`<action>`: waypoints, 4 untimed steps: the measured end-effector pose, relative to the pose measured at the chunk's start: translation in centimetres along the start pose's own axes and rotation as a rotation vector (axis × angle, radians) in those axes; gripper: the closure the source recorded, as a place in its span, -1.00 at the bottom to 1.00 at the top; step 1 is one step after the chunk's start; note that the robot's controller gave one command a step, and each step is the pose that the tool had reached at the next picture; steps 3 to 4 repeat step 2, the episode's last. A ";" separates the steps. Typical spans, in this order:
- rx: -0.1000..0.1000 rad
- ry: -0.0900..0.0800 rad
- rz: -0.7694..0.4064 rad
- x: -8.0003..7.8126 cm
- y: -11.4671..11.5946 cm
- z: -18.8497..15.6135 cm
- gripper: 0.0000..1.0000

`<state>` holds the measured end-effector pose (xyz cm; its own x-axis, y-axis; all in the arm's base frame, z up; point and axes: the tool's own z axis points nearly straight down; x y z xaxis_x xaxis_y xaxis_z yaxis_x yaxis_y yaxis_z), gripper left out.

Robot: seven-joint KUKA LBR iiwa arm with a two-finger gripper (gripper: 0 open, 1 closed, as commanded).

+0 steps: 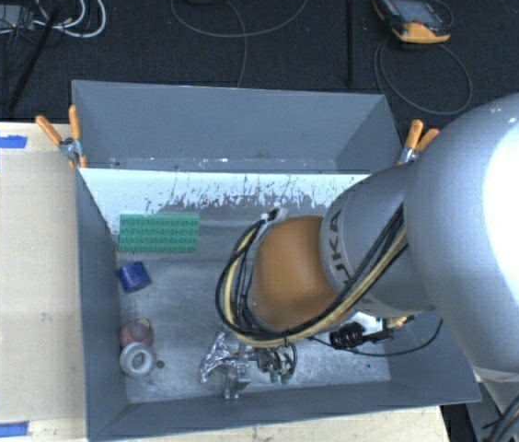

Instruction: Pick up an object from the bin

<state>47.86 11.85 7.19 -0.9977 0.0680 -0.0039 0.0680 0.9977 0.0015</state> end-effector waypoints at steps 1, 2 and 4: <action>0.001 0.005 0.001 0.1 0.0 -0.1 1.00; -0.001 -0.002 0.000 -0.2 0.0 -10.9 1.00; -0.001 -0.002 0.000 -0.2 0.0 -10.9 1.00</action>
Offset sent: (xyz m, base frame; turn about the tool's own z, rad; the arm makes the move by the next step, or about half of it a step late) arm 0.0000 0.0000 0.0000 0.0000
